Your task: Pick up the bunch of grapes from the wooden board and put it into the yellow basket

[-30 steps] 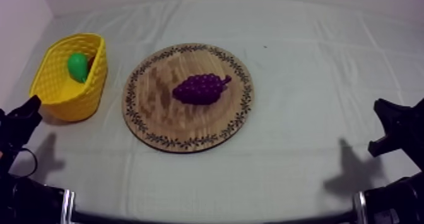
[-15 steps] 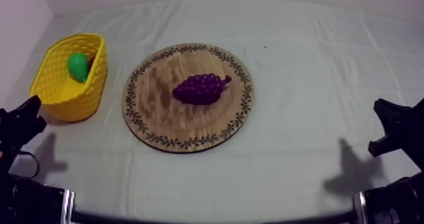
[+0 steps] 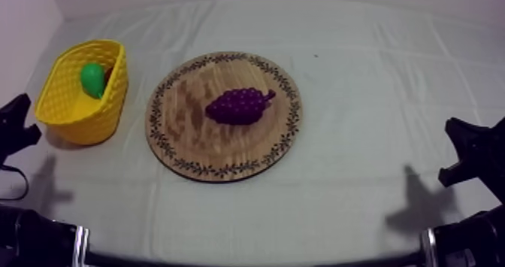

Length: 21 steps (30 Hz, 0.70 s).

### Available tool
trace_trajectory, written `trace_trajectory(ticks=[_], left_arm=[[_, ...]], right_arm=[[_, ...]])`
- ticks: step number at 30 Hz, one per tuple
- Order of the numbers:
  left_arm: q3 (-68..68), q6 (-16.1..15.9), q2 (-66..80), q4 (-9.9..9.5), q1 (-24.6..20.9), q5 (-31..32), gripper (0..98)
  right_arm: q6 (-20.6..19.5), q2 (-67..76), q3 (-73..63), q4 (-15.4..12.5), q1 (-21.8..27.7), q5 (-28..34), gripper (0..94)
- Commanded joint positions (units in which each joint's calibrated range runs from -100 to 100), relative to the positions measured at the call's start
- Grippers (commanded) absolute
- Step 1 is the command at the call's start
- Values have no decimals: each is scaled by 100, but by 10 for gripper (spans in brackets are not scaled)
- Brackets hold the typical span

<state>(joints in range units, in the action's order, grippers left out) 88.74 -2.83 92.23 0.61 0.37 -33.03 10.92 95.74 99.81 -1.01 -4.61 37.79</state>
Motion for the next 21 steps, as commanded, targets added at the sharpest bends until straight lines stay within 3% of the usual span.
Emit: trace_trajectory(ticks=[1, 14, 21], left_arm=[[-641, -213, -602, 75, -5, -201, 0], [-3758, -1499, -3409, 621, 196, -1779, 0], [-5118, -1944, -4653, 696, 640, -2113, 0]], right_arm=[[4, 1, -3, 1, 2, 4, 4], [5, 1, -3, 1, 2, 4, 4], [5, 1, -3, 1, 2, 4, 4]])
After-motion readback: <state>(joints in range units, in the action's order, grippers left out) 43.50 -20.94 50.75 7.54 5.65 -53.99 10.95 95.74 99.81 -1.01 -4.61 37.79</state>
